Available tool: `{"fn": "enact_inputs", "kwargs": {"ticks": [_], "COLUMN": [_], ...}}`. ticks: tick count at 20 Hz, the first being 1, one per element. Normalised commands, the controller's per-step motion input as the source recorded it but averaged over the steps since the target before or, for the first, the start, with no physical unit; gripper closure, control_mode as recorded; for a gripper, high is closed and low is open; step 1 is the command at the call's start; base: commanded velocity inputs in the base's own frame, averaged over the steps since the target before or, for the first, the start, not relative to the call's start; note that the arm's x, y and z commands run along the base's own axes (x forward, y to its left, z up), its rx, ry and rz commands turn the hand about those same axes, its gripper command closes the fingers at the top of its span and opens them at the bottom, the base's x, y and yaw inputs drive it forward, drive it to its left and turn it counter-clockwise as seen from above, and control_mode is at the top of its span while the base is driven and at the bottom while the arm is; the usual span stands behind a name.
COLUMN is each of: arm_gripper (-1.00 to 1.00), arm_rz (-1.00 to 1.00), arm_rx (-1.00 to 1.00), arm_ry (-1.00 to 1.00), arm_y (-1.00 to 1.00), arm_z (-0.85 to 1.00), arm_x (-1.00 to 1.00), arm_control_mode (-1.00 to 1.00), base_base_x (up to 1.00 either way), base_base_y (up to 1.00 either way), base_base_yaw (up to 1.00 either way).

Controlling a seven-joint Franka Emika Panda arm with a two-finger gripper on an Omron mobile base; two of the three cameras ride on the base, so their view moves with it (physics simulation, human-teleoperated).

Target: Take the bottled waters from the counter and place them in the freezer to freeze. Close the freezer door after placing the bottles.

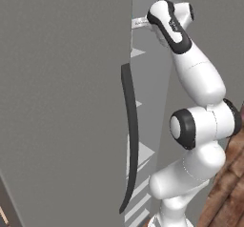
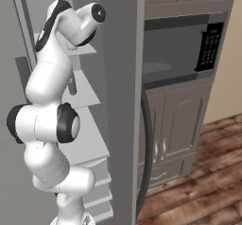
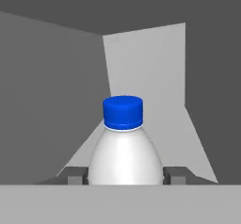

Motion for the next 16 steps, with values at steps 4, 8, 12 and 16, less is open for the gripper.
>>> {"fn": "enact_inputs", "kwargs": {"ticks": [4, 8, 12, 16], "arm_gripper": [1.0, 1.0, 1.0, 1.0], "arm_rz": [-0.02, -0.01, -0.02, -0.02], "arm_rx": [0.0, 0.0, -0.02, -0.03], "arm_ry": [-0.24, -0.18, -0.03, 0.08], "arm_y": [0.13, 0.19, 0.15, 0.03], "arm_z": [-0.19, -0.24, -0.12, -0.04], "arm_x": [0.18, 0.08, 0.06, 0.15], "arm_control_mode": [-1.0, -1.0, -1.0, -1.0], "base_base_x": [0.0, 0.0, 0.0, 0.0], "base_base_y": [0.0, 0.0, 0.0, 0.0], "base_base_yaw": [0.0, 0.0, 0.0, 0.0]}}
